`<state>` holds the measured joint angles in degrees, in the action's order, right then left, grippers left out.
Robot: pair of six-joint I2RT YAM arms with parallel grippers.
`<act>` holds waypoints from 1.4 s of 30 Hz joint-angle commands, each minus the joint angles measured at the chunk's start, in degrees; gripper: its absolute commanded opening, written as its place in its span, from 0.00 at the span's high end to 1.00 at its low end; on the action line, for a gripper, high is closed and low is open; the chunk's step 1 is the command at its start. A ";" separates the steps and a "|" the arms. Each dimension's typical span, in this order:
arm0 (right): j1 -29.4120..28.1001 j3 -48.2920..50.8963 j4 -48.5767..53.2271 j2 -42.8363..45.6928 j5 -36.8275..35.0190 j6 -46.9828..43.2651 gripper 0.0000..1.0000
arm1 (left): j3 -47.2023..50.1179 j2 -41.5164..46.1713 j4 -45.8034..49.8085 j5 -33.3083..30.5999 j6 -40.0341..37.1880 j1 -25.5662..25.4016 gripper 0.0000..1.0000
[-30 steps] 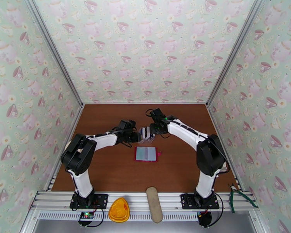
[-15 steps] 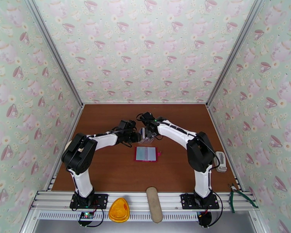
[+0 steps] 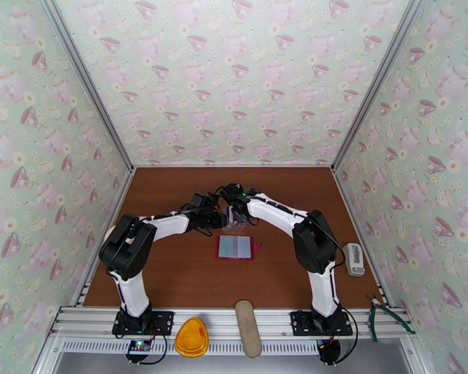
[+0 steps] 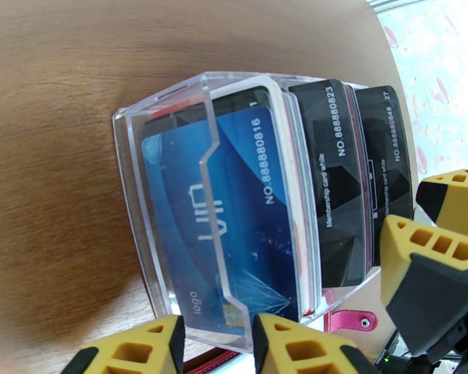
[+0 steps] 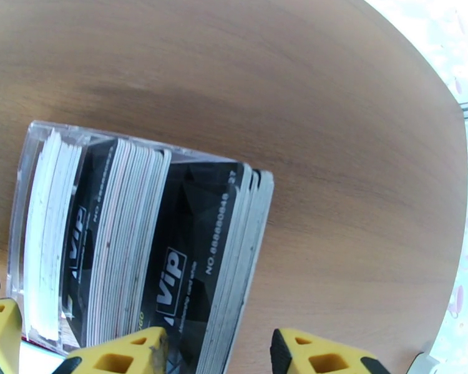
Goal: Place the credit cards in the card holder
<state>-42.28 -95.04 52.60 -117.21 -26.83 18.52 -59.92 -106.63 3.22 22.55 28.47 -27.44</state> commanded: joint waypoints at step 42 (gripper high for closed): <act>-0.44 -3.65 1.14 -1.00 12.55 -2.09 0.97 | -0.88 -2.06 2.97 -0.52 -0.78 0.55 0.65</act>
<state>-42.46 -99.37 55.66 -118.04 -18.79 15.84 -60.01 -106.78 3.25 22.72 28.47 -27.33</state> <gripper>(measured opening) 0.049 0.354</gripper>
